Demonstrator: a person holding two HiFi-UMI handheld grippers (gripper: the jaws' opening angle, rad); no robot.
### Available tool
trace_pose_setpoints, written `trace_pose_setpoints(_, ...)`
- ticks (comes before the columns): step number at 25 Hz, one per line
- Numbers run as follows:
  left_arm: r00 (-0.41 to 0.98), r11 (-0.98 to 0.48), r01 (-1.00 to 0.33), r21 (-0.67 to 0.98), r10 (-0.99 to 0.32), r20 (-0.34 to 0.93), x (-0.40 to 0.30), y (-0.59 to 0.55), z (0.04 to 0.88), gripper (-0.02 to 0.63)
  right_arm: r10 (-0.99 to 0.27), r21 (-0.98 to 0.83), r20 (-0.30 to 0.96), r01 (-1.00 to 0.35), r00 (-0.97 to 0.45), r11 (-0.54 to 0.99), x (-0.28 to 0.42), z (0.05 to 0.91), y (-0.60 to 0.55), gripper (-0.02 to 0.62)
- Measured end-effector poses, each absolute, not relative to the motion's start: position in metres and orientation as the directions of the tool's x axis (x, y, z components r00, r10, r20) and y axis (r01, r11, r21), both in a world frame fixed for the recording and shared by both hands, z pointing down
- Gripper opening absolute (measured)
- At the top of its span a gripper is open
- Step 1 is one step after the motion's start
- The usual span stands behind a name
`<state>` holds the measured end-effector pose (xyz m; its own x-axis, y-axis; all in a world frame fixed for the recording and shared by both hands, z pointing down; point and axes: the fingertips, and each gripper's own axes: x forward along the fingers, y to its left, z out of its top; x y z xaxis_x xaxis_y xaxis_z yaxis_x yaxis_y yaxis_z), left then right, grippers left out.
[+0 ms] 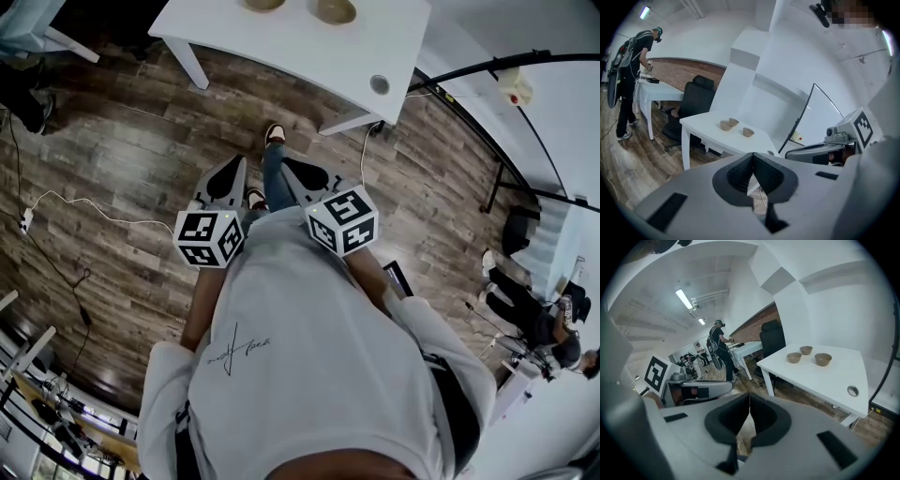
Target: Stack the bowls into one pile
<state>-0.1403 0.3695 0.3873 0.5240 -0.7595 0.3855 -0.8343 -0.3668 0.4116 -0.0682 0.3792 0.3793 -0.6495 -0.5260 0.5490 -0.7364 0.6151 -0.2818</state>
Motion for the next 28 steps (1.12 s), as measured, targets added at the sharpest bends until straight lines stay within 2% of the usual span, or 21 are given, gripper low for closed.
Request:
trace_pose_setpoints(18,0.554,-0.420,-0.829,0.368,-0.706,0.441,-0.119,0.211,0.396,0.008,-0.585,-0.349,0.542,-0.795,-0.603,0.497,-0.031,0.390,0.214,0.012)
trace_pose_setpoints(28,0.553,-0.428,-0.833,0.352,-0.685,0.474,-0.099,0.128,0.397,0.008,-0.590,-0.394,0.517,-0.784,-0.621,0.479,-0.012,0.389,0.123,0.012)
